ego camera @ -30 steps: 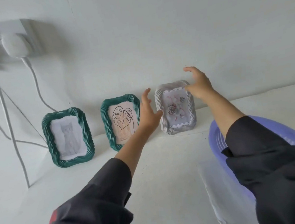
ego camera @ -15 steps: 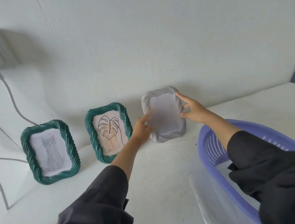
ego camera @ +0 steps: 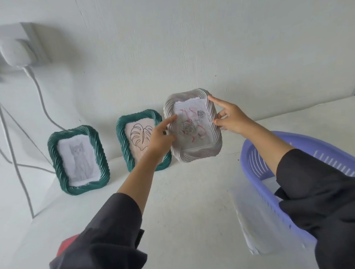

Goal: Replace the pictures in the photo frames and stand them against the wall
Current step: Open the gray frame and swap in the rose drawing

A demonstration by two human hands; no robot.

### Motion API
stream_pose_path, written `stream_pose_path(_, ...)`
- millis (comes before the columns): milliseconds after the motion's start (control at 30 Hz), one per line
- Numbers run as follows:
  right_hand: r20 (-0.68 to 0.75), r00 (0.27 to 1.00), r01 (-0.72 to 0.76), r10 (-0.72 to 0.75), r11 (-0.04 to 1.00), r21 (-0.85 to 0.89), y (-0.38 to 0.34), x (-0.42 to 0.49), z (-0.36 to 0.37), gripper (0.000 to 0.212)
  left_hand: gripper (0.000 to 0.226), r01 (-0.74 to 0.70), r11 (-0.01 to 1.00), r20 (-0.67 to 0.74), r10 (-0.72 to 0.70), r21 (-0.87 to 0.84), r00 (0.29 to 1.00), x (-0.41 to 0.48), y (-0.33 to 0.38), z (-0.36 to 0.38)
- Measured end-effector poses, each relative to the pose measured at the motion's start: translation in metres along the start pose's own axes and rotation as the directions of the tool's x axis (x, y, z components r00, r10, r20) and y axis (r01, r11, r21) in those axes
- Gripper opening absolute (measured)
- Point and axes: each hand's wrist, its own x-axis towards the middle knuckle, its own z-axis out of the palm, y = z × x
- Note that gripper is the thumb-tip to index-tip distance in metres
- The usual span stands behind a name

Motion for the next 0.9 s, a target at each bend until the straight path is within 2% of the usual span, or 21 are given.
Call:
stream_pose_path(133, 0.045, 0.999, -0.004, 0.0, 0.997, 0.071, -0.029, -0.037, 0.012, 0.072, 0.055, -0.003, 0.999, -0.045, 0.0, -0.054, 0.999, -0.027, 0.007, -0.025)
stream_pose_path(333, 0.155, 0.982, -0.151, 0.112, 0.952, 0.266, -0.057, -0.096, 0.031, 0.068, 0.046, 0.099, 0.991, 0.011, -0.098, -0.088, 0.995, -0.092, 0.008, -0.052)
stream_pose_path(533, 0.17, 0.977, -0.176, 0.125, 0.927, 0.331, -0.07, -0.136, 0.05, 0.06, 0.039, 0.294, 0.954, 0.082, -0.289, -0.054, 0.954, -0.141, -0.011, -0.064)
stream_pose_path(633, 0.163, 0.983, -0.133, 0.084, 0.936, 0.325, -0.082, -0.148, 0.057, 0.056, 0.031, 0.406, 0.913, 0.19, -0.392, -0.037, 0.9, -0.157, -0.021, -0.065)
stream_pose_path(700, 0.16, 0.987, -0.071, 0.029, 0.961, 0.269, -0.094, -0.153, 0.061, 0.055, 0.029, 0.435, 0.9, 0.211, -0.424, -0.005, 0.881, -0.162, -0.024, -0.061)
stream_pose_path(733, 0.161, 0.987, -0.031, -0.002, 0.979, 0.199, -0.102, -0.155, 0.063, 0.055, 0.031, 0.435, 0.9, 0.177, -0.426, -0.018, 0.887, -0.163, -0.023, -0.057)
stream_pose_path(800, 0.176, 0.983, 0.061, -0.054, 0.998, -0.031, -0.115, -0.156, 0.067, 0.058, 0.034, 0.422, 0.895, 0.079, -0.415, -0.141, 0.906, -0.164, -0.015, -0.048)
stream_pose_path(900, 0.276, 0.959, 0.168, -0.069, 0.921, -0.352, -0.128, -0.158, 0.081, 0.063, 0.03, 0.378, 0.853, 0.021, -0.398, -0.359, 0.917, -0.162, -0.003, -0.033)
